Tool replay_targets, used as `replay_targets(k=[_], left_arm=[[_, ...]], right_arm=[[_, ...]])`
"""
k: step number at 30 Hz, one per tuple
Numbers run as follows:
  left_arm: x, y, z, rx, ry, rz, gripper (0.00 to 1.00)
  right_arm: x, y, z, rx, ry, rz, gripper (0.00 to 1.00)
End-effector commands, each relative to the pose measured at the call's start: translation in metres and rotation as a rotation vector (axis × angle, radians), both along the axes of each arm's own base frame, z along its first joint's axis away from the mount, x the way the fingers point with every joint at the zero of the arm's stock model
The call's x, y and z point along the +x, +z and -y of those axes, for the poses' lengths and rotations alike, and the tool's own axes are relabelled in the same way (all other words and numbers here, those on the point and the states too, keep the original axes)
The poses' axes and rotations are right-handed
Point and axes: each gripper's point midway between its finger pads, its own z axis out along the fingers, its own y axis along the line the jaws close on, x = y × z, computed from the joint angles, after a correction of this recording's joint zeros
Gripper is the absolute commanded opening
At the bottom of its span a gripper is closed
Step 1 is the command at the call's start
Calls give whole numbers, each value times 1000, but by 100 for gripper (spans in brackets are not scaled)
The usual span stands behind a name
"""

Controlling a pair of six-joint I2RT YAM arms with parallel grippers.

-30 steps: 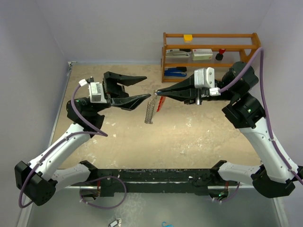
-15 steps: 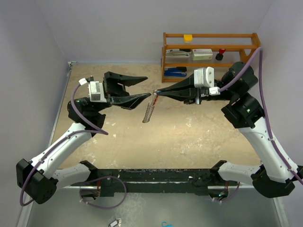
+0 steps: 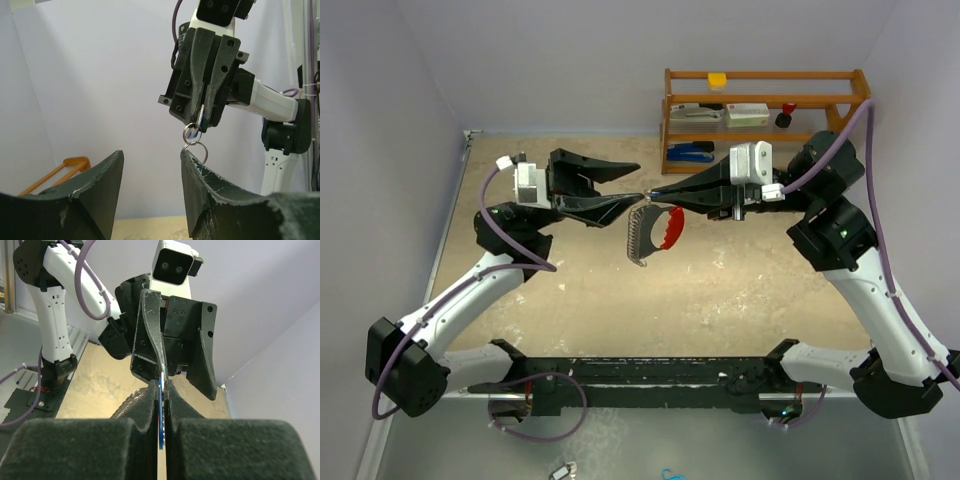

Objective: Remove the keys from the keyring

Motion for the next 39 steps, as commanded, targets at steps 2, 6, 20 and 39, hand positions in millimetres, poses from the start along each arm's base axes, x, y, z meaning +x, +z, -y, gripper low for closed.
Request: replay_targets(k=[2, 6, 20, 39], left_arm=[[-19, 26, -9, -67, -66, 64, 47], [-19, 27, -9, -75, -72, 63, 46], [-20, 24, -6, -76, -116, 46, 41], [-18, 23, -3, -93, -158, 32, 36]], right_arm=[[-6, 17, 2, 51, 9, 57, 0], [-5, 17, 2, 52, 7, 56, 0], [-1, 20, 0, 66, -4, 61, 0], [-1, 21, -1, 75, 4, 65, 0]])
